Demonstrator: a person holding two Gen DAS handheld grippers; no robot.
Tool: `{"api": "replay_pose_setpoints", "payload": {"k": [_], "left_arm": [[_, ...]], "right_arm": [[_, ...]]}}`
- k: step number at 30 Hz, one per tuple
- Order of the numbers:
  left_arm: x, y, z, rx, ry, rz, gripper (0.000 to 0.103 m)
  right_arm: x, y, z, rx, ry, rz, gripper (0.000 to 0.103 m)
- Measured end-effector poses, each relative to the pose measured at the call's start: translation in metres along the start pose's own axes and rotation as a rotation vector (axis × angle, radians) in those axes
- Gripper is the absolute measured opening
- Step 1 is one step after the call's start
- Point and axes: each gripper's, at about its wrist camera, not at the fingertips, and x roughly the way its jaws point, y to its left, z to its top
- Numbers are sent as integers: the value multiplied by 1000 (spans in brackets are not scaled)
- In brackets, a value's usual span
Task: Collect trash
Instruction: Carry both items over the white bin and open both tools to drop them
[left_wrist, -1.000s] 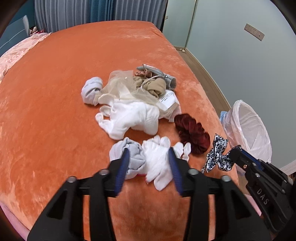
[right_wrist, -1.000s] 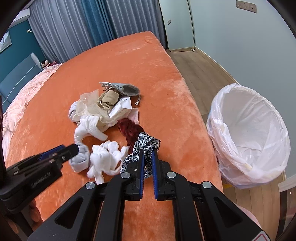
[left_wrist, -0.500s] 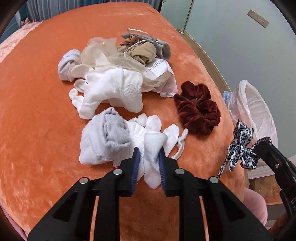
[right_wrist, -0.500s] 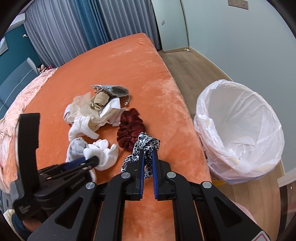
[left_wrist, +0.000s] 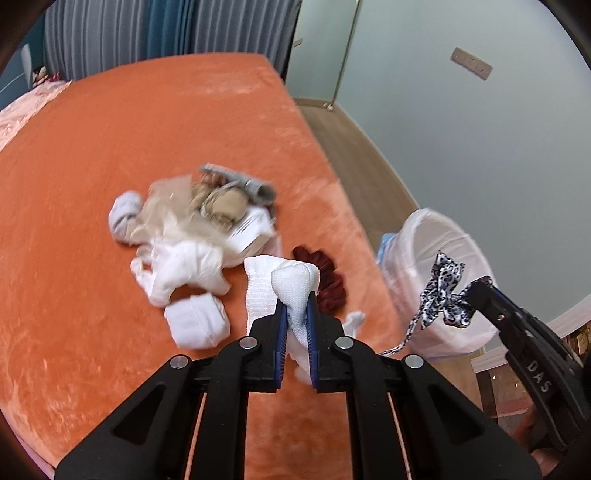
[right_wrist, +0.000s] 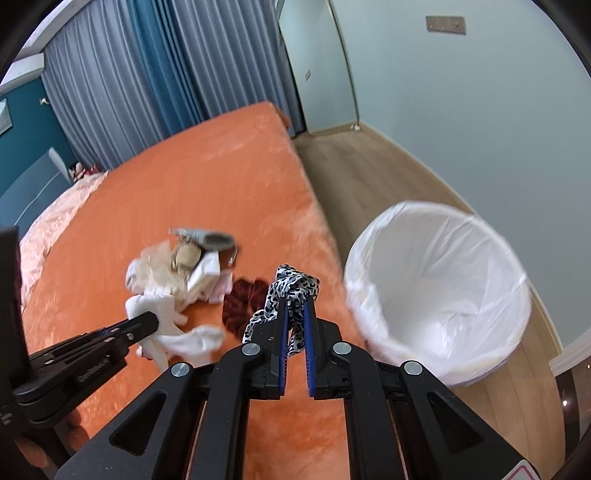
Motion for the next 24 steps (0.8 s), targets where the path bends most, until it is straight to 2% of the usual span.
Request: {"api": "replay_pose_setpoints", "payload": {"k": [10, 24], "left_arm": [[-21, -81, 37, 110, -87, -117, 9], [-2, -168, 57, 219, -77, -262, 10]], "right_arm": [[-33, -46, 29, 36, -104, -53, 7], [-42, -113, 45, 94, -153, -151, 7]]}}
